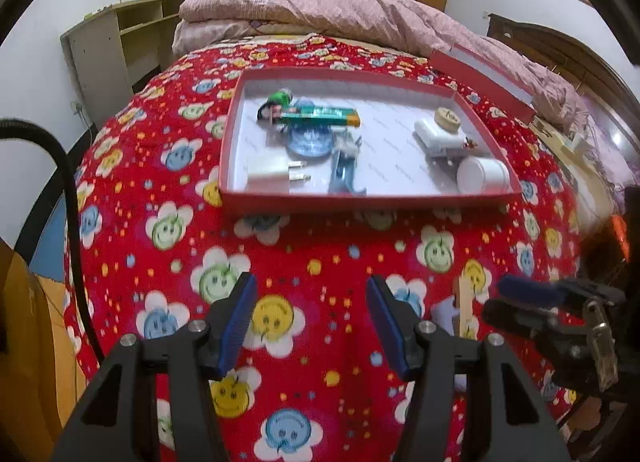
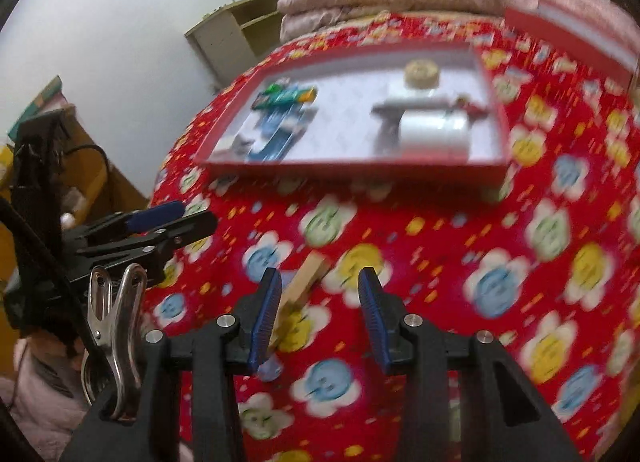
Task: Organize rigid objects
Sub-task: 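Move right tool toward wooden block while left tool withdraws from tray, then close right tool on tan wooden block while left tool grasps lavender plastic piece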
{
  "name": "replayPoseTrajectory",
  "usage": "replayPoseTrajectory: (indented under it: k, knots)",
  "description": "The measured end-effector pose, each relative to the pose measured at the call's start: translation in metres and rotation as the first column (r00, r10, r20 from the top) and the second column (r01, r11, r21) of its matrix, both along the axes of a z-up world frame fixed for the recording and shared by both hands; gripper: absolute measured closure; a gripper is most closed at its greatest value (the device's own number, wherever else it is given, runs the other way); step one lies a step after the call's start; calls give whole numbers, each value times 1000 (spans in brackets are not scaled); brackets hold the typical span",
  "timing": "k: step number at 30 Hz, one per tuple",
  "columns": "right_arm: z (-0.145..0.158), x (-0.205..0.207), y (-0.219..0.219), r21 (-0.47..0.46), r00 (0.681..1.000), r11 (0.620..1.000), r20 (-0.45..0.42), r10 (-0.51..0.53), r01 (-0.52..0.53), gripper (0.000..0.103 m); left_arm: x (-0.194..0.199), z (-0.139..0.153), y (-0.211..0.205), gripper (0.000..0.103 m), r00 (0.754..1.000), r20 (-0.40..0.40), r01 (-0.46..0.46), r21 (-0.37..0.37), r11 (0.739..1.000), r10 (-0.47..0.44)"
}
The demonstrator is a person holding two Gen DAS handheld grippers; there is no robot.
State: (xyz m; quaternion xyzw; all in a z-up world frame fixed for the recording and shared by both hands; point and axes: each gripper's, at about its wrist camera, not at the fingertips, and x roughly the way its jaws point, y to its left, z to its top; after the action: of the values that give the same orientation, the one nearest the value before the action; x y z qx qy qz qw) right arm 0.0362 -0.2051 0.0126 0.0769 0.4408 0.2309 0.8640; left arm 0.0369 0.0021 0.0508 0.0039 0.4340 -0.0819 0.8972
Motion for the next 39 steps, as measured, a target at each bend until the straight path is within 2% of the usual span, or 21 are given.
replayPoseTrajectory:
  k: [3,15,22,27,31,39]
  knots:
    - [-7,-3,8,4,999,1000,-27,17,-17,66,-4,-4,2,43,1000,-13,-2,-5,1000,2]
    - [-16,0,27,-36,998,998,-33,49,-50,77,-11,-10,5,43,1000,-19,11,-18,1000,-11]
    - [-12,-2,26,-24,999,999,5,48,-48,102,-12,-11,3,43,1000,-22,17,-14,1000,-18]
    - [-5,-3,19,-56,999,998,41,9,-7,102,-14,-11,1,43,999,-26,24,-20,1000,-24]
    - [-6,-2,18,-40,1000,999,19,13,-12,102,-18,-11,-1,43,999,-22,32,-14,999,-32]
    - [-11,-7,35,-105,998,993,19,64,-61,82,-19,-14,4,43,999,-34,20,-15,1000,-21]
